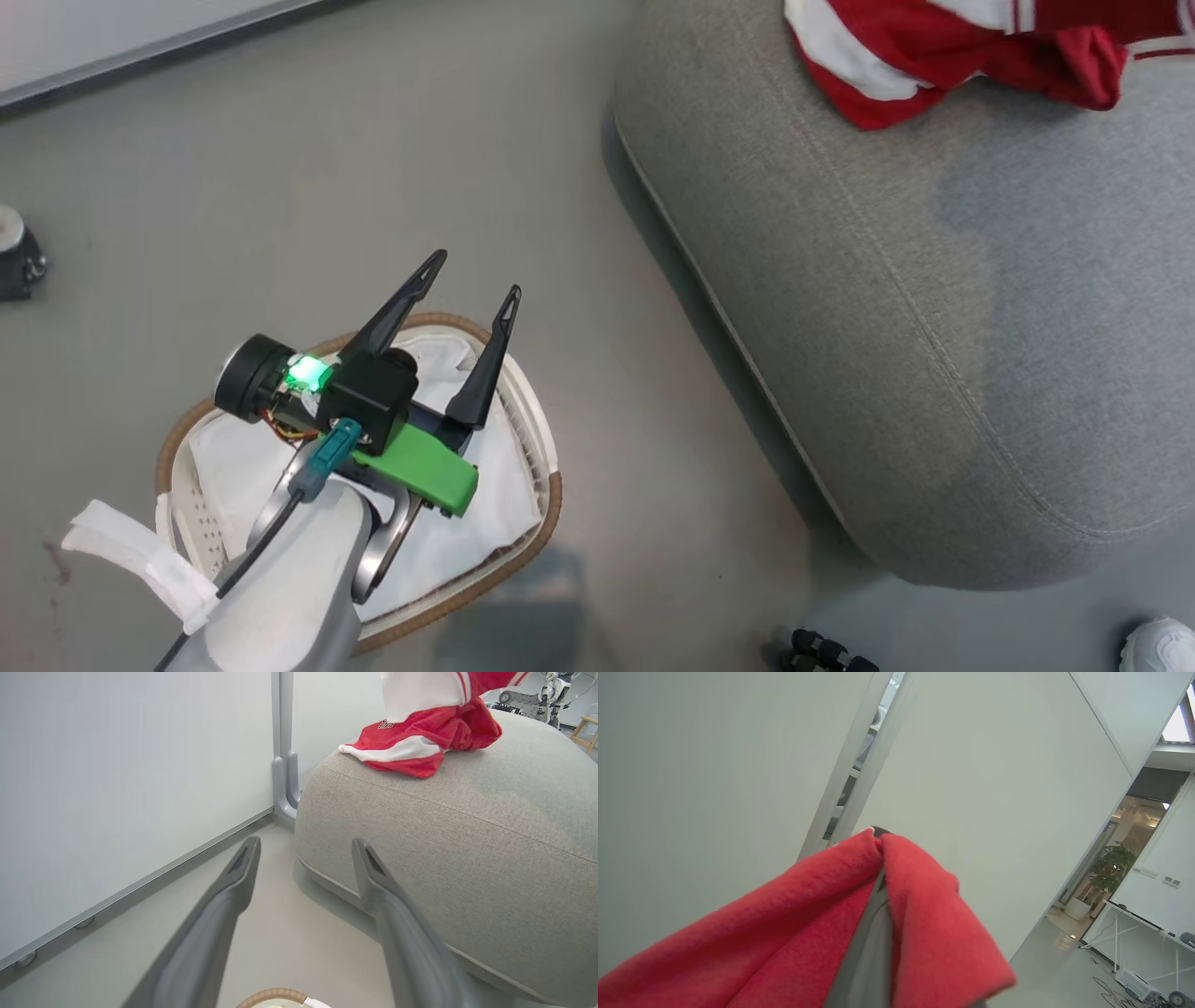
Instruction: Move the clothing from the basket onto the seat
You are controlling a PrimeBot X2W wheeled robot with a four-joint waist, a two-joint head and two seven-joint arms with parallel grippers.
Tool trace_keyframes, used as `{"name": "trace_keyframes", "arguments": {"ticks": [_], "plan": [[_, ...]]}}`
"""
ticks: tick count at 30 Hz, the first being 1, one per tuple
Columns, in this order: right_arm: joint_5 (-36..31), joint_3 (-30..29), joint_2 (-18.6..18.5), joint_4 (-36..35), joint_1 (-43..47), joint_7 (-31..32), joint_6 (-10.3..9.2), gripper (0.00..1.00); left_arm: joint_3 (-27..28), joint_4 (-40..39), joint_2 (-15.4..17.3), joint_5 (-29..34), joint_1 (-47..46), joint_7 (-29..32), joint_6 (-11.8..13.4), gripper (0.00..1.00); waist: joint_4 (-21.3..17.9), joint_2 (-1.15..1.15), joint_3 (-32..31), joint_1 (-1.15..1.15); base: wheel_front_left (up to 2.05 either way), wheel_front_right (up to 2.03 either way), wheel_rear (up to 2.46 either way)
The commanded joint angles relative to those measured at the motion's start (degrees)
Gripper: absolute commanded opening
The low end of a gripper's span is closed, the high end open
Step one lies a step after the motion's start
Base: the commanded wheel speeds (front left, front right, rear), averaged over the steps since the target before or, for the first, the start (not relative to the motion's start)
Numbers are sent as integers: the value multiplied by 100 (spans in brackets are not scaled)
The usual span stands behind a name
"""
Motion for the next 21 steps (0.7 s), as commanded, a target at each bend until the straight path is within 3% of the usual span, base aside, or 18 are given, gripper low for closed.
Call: {"name": "trace_keyframes", "arguments": {"ticks": [1,10,12,19,20,21], "plan": [[-90,-139,-71,153,-47,-11,-8,0,47,-38,61,79,-112,-4,18,100,371,0,418,0,0,0,0],[-548,-1438,160,714,717,-12,-8,0,227,-326,188,53,-52,-4,138,100,513,0,962,0,0,0,0],[-660,-1744,510,922,1168,-11,-8,0,215,-368,174,66,-32,-4,160,100,505,0,1027,0,0,0,0],[-844,-2112,1085,830,1839,-11,-8,0,72,-400,115,83,-21,-4,110,100,421,0,980,0,0,0,0],[-850,-2147,1137,781,1915,-11,-8,1,55,-403,99,77,-23,-4,103,100,411,0,950,0,0,0,0],[-853,-2162,1157,741,1977,-12,-8,19,44,-398,80,66,-19,-4,97,100,404,0,919,0,0,0,0]]}}
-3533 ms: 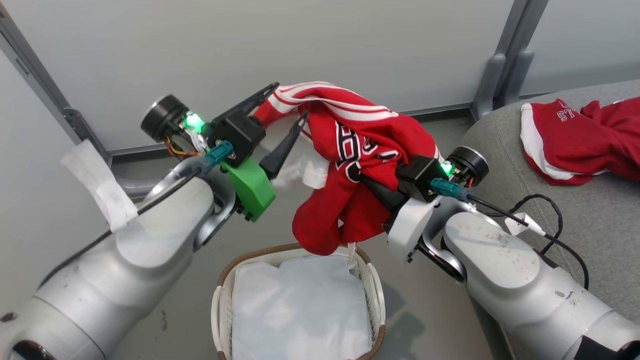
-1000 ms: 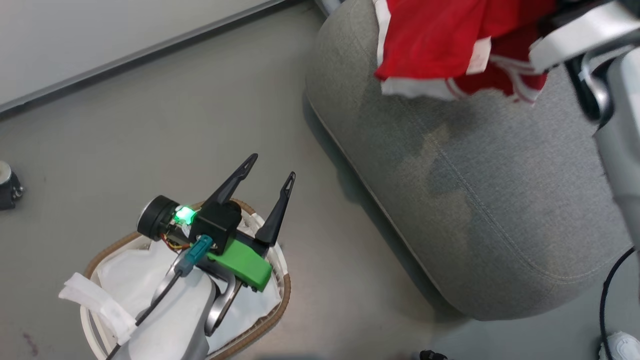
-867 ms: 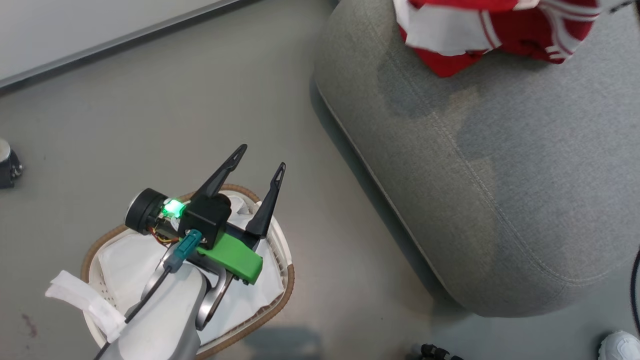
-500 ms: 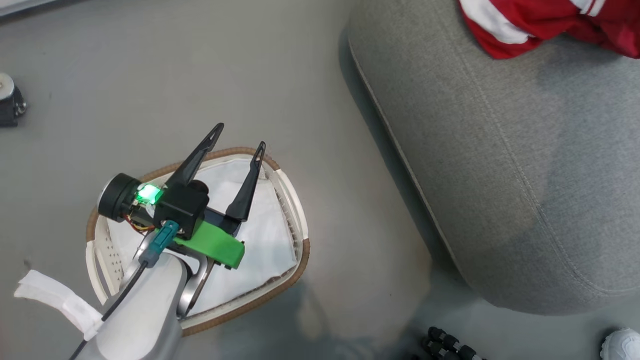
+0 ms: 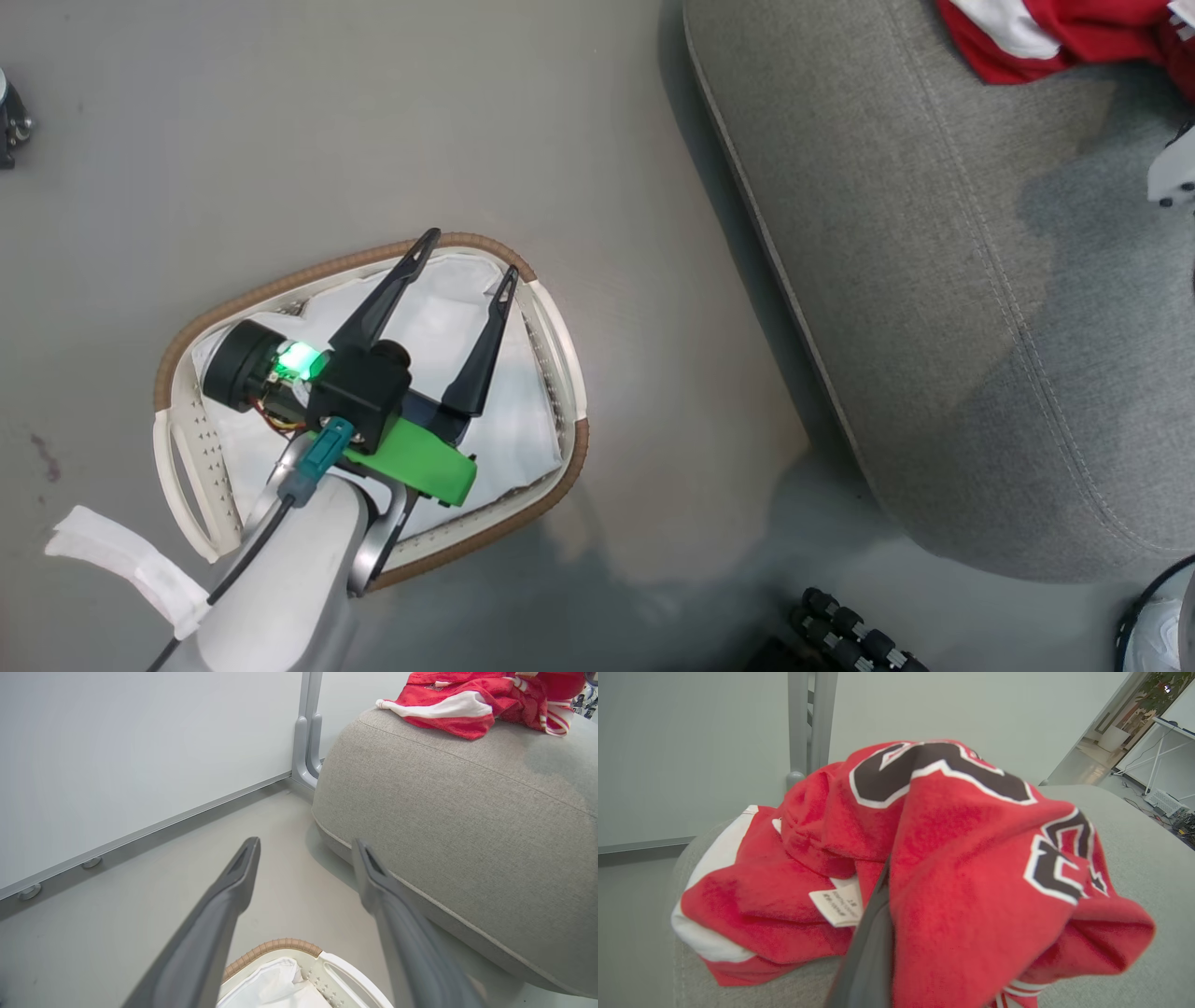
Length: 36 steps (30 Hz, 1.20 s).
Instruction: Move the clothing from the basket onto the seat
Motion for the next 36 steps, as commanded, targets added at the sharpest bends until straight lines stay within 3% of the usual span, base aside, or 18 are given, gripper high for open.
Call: {"name": "trace_keyframes", "arguments": {"ticks": [1,2,3,18,24,36], "plan": [[-43,-33,-6,-74,172,-12,-8,49,-10,-10,-33,14,0,-4,-35,100,-30,0,-91,-1,0,0,0],[-49,-25,13,-123,232,-12,-8,96,-19,-2,-47,2,3,-4,-31,100,-34,0,-131,-1,0,0,0],[-60,-10,29,-184,322,-13,-8,100,-31,9,-66,-12,12,-4,-34,100,-36,0,-187,-1,0,0,0],[85,438,-330,-1164,1767,-13,-8,100,349,151,-540,-195,481,-3,-45,100,220,0,-1506,-1,0,0,0],[132,730,-467,-1289,1816,-12,-8,100,670,198,-803,-199,801,-3,-79,100,586,0,-2169,-1,0,0,0],[182,1073,318,-1597,2171,-13,-8,100,1720,100,-1087,-352,1452,-3,-71,100,1381,0,-2783,-1,0,0,0]]}}
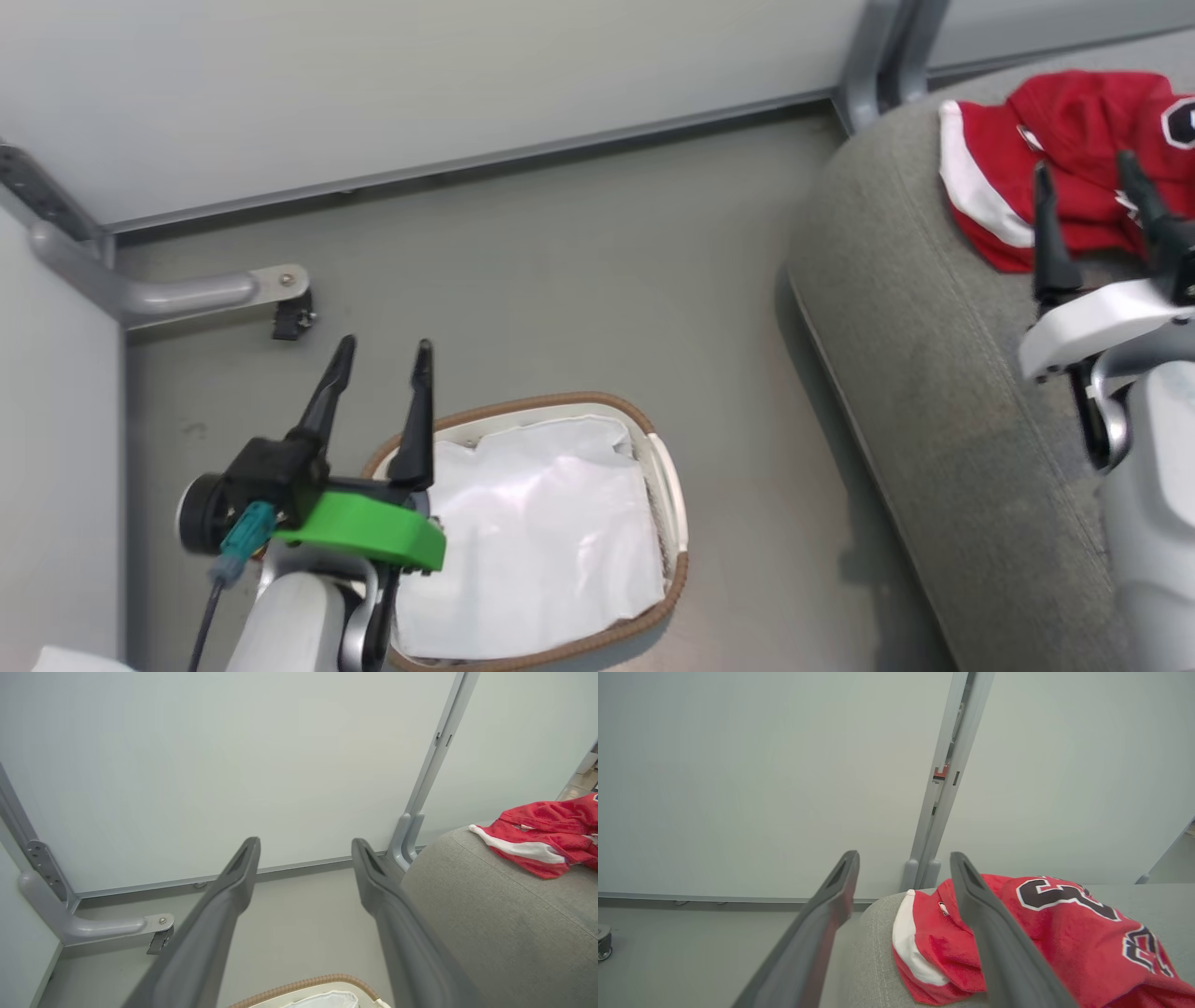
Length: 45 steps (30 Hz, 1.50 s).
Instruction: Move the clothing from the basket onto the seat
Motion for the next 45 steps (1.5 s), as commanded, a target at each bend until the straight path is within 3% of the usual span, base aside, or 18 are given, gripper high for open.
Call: {"name": "trace_keyframes", "arguments": {"ticks": [1,13,28,45], "plan": [[63,6,104,-49,171,-12,-8,100,146,-17,-28,-68,185,-4,-1,100,421,0,-371,0,0,0,0],[-22,59,896,-543,1170,-11,-8,100,1098,106,-100,-25,948,-3,64,100,901,0,-612,0,0,0,0],[704,566,949,-1020,2492,-12,-8,100,1070,140,-111,-192,1540,-4,172,100,940,0,-967,0,0,0,0],[818,689,951,-828,2617,-12,-8,100,972,146,-110,-278,1577,-3,181,100,865,0,-1077,0,0,0,0]]}}
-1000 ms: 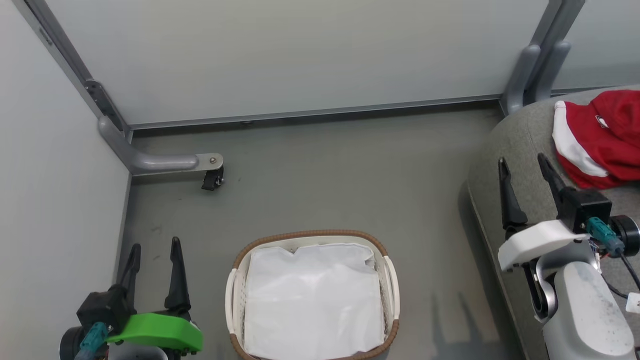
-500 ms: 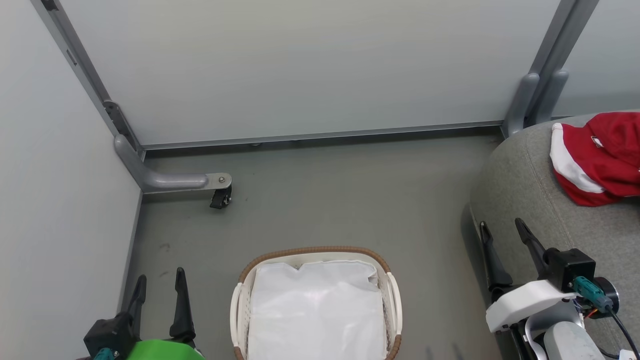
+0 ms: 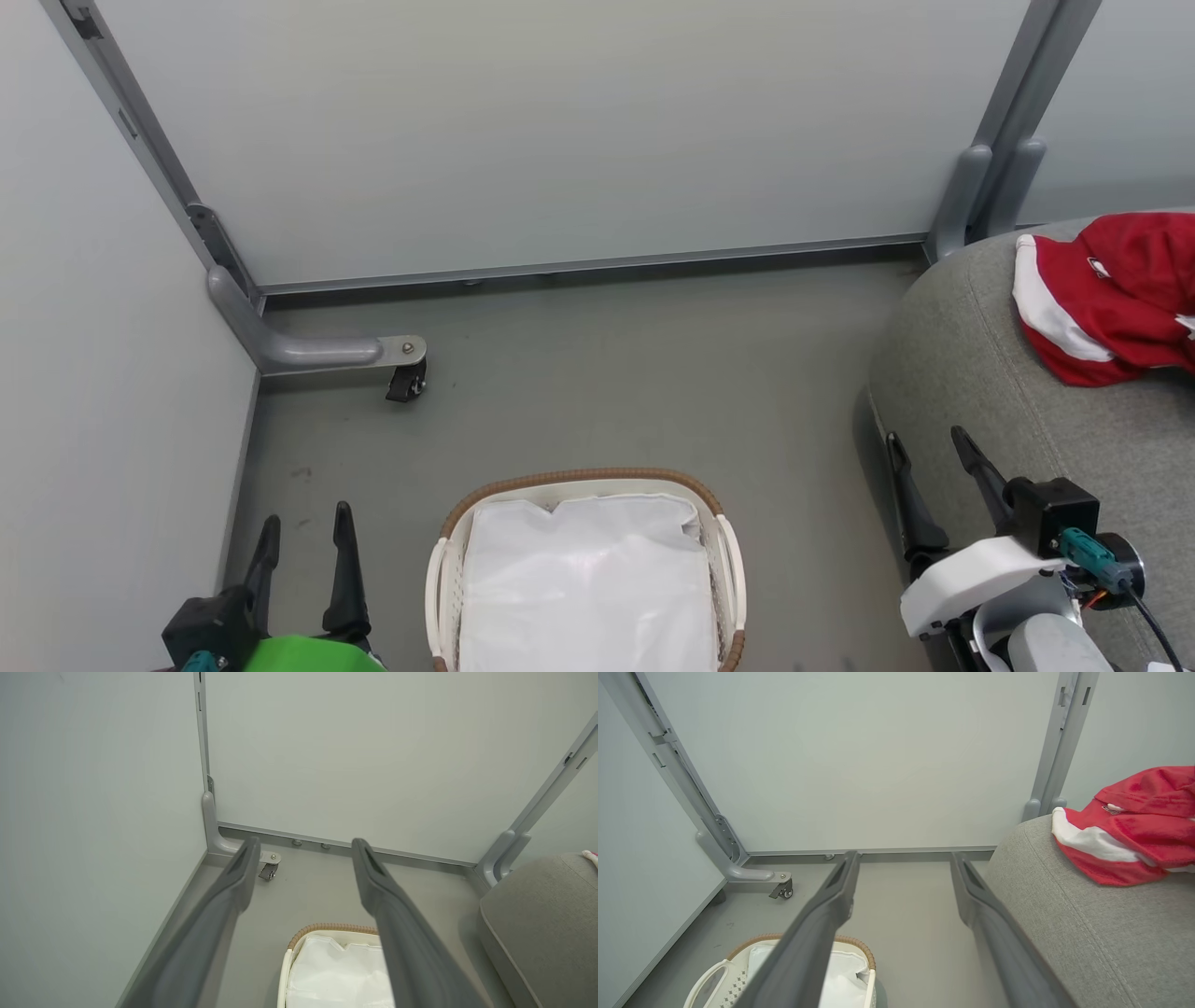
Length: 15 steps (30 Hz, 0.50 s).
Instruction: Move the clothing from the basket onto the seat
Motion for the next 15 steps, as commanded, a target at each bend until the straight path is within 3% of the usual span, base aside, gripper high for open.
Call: {"name": "trace_keyframes", "arguments": {"ticks": [1,5,15], "plan": [[13,4,0,6,0,0,0,0,-9,7,-1,-14,0,-1,-15,0,1,0,-1,0,0,0,0],[46,5,46,186,88,19,0,0,-10,203,-24,-34,-1,10,-17,0,1,0,-4,0,0,0,0],[1151,-102,37,98,59,327,-1,0,120,163,-20,-1032,-132,306,-52,0,-15,0,-4,0,0,0,0]]}}
